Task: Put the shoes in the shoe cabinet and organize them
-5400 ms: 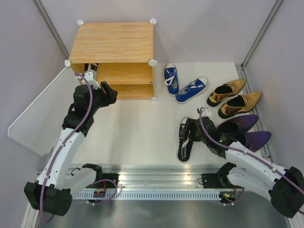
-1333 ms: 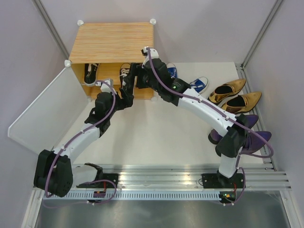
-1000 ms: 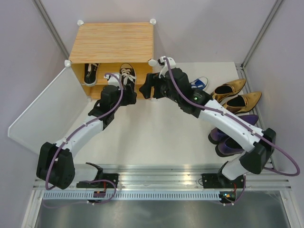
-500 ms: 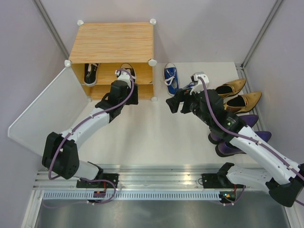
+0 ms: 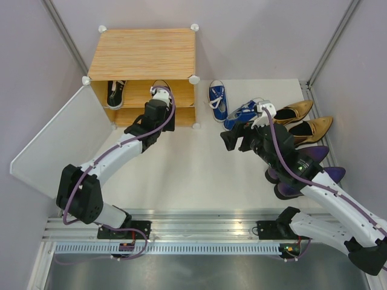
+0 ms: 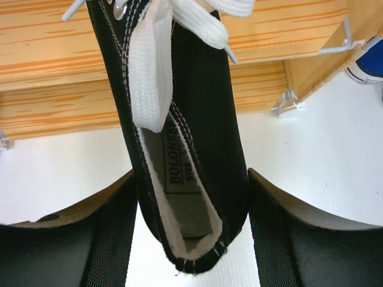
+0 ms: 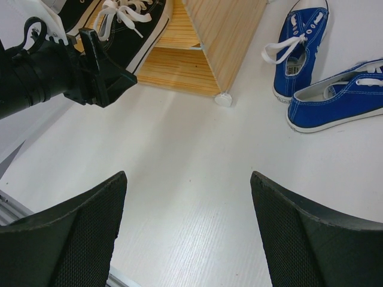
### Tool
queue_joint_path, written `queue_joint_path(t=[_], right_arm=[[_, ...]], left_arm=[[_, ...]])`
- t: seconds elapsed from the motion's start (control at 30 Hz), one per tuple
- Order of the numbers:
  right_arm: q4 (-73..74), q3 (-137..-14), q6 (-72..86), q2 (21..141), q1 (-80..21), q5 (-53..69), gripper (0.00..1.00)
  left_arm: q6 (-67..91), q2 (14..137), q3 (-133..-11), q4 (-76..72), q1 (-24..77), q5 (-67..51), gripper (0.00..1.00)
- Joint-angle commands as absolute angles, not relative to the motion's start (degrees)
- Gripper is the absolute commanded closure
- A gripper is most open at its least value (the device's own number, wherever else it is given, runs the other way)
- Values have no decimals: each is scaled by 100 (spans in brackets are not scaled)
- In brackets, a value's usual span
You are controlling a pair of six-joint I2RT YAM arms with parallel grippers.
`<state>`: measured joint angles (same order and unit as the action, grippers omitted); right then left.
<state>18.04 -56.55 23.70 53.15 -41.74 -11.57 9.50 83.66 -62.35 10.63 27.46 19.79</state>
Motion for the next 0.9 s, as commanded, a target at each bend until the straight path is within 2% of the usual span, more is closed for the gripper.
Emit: queue_joint_path(t=[0.0, 0.07, 0.3, 0.5, 0.87], right_arm=[[1767, -5537, 2259, 5194, -4140, -1283, 13], [1767, -5467, 2233, 5151, -4140, -1336, 13], [1758, -5247, 2197, 5027, -4105, -1397, 13], [1732, -5071, 2162, 4992, -4087, -1468, 13], [1600, -4887, 2092, 4913, -4061, -1582, 13]], left_arm=[[773, 8306, -6530, 1055, 2646, 2812, 91], [835, 8262, -6556, 1055, 2576, 2944, 98], [862, 8147, -6566, 976, 1716, 2638, 98], [704, 8191, -6574, 599, 863, 1733, 98], [19, 8157, -6575, 26, 606, 801, 98]])
